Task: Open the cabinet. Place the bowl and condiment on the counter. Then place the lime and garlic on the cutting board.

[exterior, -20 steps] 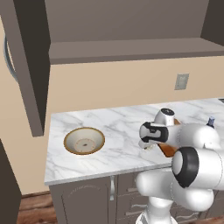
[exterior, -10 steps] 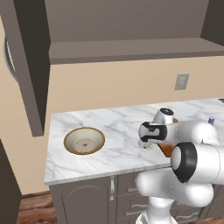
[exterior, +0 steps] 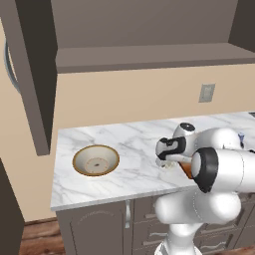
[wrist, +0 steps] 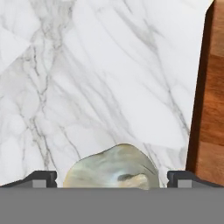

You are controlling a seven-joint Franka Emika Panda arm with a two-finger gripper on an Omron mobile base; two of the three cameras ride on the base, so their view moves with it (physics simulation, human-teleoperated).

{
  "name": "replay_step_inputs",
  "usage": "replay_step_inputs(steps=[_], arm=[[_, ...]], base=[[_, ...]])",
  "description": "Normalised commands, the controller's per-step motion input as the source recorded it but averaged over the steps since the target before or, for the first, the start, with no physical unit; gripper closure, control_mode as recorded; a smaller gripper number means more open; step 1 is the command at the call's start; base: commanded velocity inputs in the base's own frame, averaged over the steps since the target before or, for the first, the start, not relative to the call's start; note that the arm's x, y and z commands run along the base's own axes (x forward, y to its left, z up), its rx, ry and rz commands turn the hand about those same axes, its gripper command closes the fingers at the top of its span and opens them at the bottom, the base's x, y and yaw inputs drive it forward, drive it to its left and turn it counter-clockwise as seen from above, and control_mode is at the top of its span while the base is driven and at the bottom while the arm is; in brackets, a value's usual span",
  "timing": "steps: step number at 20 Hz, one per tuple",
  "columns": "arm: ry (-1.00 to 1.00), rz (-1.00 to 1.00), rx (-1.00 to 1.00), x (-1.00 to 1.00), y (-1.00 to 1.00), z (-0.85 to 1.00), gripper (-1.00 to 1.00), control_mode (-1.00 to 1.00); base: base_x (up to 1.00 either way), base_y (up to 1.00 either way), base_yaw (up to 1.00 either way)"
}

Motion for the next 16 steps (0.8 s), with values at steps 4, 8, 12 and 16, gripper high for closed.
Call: replay_step_inputs(steps=[4,8,12,16], arm=[[0.00,0.00,0.00,0.00,0.00,0.00,1.00,-1.00],[0.00,0.00,0.00,0.00,0.00,0.00,1.00,-1.00],[0.00,0.00,0.00,0.00,0.00,0.00,1.00,-1.00],[-0.02,0.00,0.00,0.00,0.00,0.32,1.00,-1.00]], base=[[0.00,0.00,0.00],[0.00,0.00,0.00],[0.00,0.00,0.00],[0.00,0.00,0.00]])
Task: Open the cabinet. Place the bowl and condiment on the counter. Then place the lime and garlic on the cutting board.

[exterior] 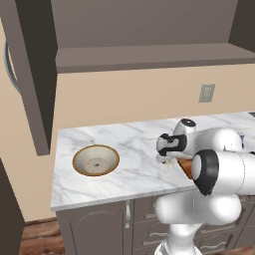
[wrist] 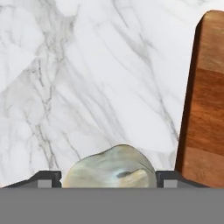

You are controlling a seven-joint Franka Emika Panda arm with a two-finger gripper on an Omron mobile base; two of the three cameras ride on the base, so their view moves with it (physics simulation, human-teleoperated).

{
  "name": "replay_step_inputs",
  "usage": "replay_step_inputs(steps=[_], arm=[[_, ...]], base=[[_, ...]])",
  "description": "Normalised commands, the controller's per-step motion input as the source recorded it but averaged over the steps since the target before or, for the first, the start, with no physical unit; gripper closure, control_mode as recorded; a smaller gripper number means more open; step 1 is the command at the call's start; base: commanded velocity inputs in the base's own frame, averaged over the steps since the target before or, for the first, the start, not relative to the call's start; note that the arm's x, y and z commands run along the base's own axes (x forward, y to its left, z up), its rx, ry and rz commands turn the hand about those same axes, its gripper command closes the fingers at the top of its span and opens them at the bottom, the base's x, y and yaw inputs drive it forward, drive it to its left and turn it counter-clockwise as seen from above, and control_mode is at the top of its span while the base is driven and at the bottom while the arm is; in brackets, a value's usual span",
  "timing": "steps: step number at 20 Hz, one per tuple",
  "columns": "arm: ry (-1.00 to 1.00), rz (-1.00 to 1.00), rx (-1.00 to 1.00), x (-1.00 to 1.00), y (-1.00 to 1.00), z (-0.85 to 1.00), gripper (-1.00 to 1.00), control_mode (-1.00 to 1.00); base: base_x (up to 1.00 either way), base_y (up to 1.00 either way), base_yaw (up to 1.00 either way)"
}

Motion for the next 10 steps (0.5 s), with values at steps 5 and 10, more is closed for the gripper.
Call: replay_step_inputs(steps=[5,10], arm=[[0.00,0.00,0.00,0.00,0.00,0.59,1.00,-1.00],[0.01,0.00,0.00,0.00,-0.22,0.25,1.00,-1.00]], base=[[0.00,0.00,0.00],[0.00,0.00,0.00]])
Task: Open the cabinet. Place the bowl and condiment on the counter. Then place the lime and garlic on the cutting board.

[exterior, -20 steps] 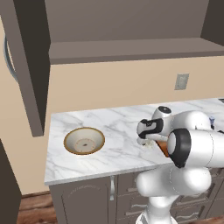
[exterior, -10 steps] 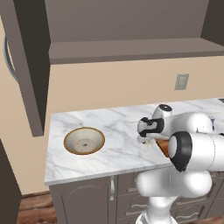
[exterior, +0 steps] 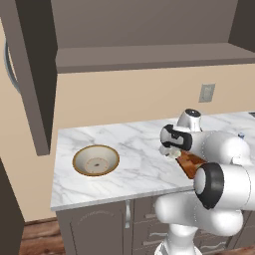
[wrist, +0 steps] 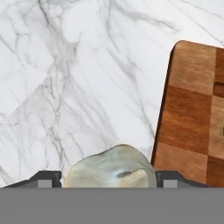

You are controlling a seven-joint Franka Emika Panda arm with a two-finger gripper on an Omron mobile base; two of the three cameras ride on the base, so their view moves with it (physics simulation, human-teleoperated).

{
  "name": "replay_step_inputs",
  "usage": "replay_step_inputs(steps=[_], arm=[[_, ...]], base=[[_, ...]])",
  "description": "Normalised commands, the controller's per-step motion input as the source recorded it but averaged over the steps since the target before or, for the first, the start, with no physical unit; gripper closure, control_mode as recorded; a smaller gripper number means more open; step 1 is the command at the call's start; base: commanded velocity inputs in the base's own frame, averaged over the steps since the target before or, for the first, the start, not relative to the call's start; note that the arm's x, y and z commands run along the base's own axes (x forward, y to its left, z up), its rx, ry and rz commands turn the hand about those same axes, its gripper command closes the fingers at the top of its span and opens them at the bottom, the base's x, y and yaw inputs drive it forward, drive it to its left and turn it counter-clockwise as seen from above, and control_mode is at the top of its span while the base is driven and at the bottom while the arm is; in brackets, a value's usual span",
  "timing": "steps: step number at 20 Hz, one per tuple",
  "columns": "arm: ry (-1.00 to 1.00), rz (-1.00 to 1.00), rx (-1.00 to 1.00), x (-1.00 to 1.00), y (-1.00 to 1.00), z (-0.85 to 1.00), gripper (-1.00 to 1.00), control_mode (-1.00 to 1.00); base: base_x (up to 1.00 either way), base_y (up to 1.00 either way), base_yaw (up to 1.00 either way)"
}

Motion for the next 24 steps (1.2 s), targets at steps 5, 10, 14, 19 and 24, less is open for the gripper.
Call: replay_step_inputs(steps=[5,10,14,19,24], arm=[[0.03,0.00,0.00,0.00,-0.54,0.00,1.00,-1.00],[0.01,-0.01,0.00,-0.08,-0.61,0.07,1.00,-1.00],[0.00,0.00,0.00,-0.01,-0.56,0.01,1.00,-1.00],[0.00,0.00,0.00,0.00,-0.41,-0.01,1.00,-1.00],[0.03,0.00,0.00,0.00,-0.32,-0.12,1.00,-1.00]], base=[[0.00,0.00,0.00],[0.00,0.00,0.00],[0.00,0.00,0.00],[0.00,0.00,0.00],[0.00,0.00,0.00]])
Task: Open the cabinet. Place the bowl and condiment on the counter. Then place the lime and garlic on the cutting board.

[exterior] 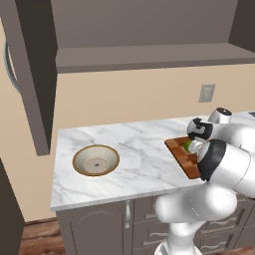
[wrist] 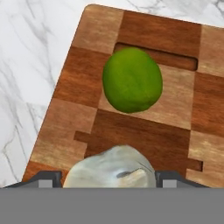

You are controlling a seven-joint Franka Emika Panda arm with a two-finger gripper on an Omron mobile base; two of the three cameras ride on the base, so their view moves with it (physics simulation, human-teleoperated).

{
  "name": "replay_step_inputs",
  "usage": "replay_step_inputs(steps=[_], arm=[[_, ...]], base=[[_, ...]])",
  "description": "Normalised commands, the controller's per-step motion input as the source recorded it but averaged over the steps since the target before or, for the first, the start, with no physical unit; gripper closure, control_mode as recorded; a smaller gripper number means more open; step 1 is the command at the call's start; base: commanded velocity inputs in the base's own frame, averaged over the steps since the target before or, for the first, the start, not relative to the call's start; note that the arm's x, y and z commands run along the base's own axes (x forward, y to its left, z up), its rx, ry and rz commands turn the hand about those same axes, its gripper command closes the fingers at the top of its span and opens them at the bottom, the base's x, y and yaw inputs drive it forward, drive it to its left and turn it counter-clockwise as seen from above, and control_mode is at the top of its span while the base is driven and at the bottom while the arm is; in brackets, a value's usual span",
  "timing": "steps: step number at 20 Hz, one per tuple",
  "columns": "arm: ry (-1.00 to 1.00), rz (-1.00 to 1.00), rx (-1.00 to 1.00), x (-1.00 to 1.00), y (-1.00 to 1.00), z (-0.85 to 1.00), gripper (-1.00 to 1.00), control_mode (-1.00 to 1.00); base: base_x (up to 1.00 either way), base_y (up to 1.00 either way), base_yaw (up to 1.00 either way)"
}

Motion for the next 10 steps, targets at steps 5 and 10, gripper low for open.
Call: replay_step_inputs(steps=[5,10], arm=[[0.00,0.00,0.00,0.00,-0.13,-0.25,1.00,-1.00],[0.00,0.00,0.00,0.00,-0.01,-0.19,1.00,-1.00]], base=[[0.00,0.00,0.00],[0.00,0.00,0.00]])
